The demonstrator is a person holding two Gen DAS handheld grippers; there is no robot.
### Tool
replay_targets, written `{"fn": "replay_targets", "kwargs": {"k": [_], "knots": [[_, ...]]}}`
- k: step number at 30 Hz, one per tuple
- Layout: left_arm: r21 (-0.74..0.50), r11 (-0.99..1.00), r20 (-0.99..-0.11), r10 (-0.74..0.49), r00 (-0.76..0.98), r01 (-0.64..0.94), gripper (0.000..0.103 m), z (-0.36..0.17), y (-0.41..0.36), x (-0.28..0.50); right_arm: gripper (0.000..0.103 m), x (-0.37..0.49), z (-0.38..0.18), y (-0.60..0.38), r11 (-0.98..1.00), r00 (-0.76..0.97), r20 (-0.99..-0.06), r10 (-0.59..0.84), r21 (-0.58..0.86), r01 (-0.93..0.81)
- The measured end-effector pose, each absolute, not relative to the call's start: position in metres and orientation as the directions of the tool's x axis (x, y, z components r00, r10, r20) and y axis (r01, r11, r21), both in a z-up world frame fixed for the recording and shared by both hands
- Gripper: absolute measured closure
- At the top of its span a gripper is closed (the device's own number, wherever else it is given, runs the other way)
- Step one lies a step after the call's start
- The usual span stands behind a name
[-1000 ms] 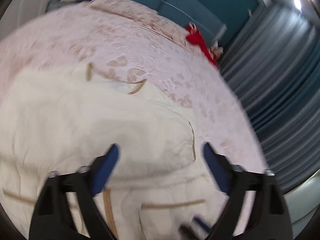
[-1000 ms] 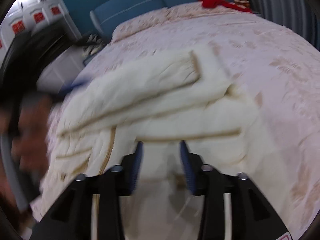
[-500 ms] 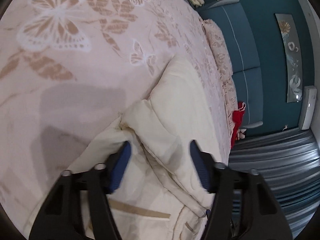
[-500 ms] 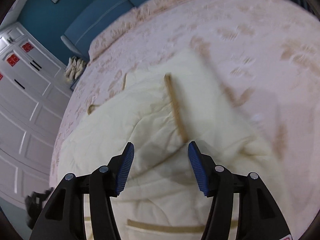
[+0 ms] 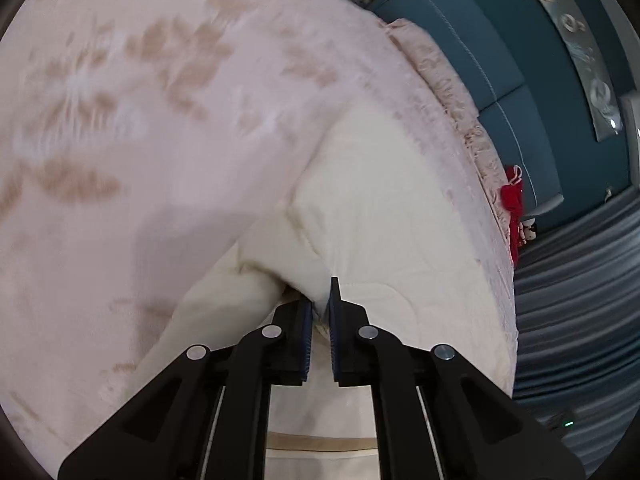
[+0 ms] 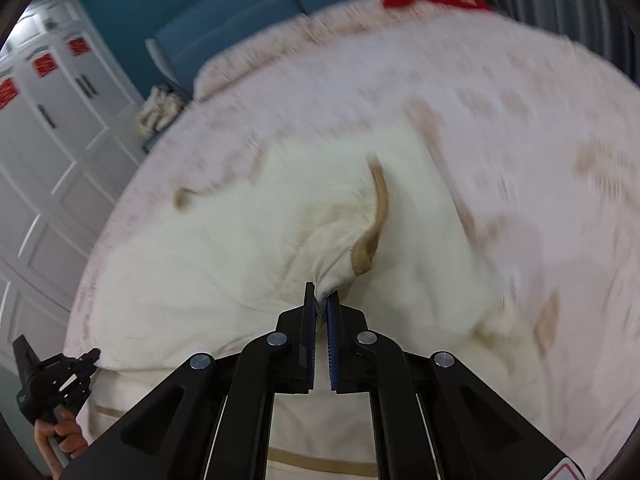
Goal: Fold large clothes
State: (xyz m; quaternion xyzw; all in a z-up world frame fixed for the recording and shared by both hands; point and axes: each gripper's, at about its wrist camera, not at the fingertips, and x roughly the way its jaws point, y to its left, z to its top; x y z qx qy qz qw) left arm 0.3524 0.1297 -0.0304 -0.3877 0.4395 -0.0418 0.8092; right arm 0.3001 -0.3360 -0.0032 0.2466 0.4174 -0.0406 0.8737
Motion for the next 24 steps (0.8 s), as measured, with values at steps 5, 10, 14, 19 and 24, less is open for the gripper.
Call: {"fn": "replay_targets", "kwargs": {"k": [5,10,14,19,24], "knots": [[-0.593,0.777,-0.7,-0.365,0.614,-0.214,0.096,-0.033,0.119,0.345,0.1,0.297,-0.027,-0.337,0.866,0.629,-0.762,0.15,0.408,0.288],[-0.492,0.858,-0.72,-0.307,0.623,-0.146,0.092,-0.02,0.108,0.338,0.087,0.279,-0.01,-0.341,0.849,0.634,-0.754,0.175,0.442,0.291],[-0.346,0.934,-0.743,-0.218,0.632,-0.086,0.084,0.013,0.104,0.317,0.075,0.252,0.025,-0.345,0.895,0.643,-0.764,0.051,0.32,0.31],[-0.262,0.965,-0.675,-0.172,0.717,-0.016,0.084,0.085,0.085,0.316,0.074,0.253,0.074,-0.328,0.932,0.715,-0.699,-0.012,0.251,0.261],[-0.243,0.966,-0.693,-0.239,0.68,0.091,0.084,0.089,0.013,0.354,0.081,0.295,0.067,-0.281,0.962,0.692,-0.721,0.028,0.206,0.177]]}}
